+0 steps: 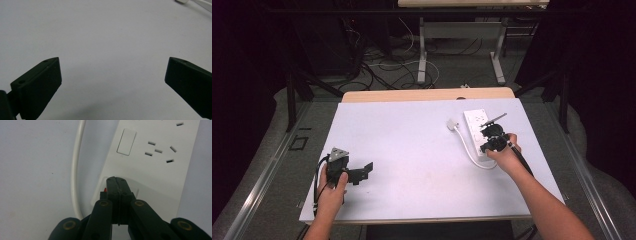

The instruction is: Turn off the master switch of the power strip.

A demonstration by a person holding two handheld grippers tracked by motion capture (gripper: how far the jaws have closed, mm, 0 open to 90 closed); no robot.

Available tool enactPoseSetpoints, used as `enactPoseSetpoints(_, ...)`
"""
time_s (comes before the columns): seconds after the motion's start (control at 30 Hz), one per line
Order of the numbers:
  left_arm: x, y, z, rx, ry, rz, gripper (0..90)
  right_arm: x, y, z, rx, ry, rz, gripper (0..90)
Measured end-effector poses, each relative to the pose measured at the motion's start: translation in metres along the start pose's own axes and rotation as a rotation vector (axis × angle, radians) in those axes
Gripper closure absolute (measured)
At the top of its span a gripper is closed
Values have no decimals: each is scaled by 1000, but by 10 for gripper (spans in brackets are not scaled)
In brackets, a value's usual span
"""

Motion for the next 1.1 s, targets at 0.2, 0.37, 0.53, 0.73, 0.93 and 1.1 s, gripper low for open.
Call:
enactPoseSetpoints(0.2,-1,1,0,-1,-6,2,7,-6,-8,3,-8,13,38,865)
enactPoseSetpoints(0.37,0,1,0,-2,-5,0,7,-8,-12,2,-24,30,58,800)
enactPoseSetpoints(0.53,0,0,0,0,-7,7,7,-7,-13,3,-24,32,93,696)
enactPoseSetpoints(0.73,0,-1,-1,1,-12,5,7,-7,-18,7,-36,41,115,587)
enactPoseSetpoints(0.93,0,-1,0,2,-13,8,7,-5,-24,9,-21,50,148,509)
enactPoseSetpoints(1.1,0,-1,0,1,-12,6,7,-4,-29,10,4,41,167,450)
Point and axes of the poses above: each handheld gripper's, and its own axes: y roughly forward along the jaws, x roughly out of its underside, z roughly to its right, the point moved 2 cm from there along y, roughly forward along the jaws, and after that the axes turned 15 degrees about -y, right-handed, at the moved point
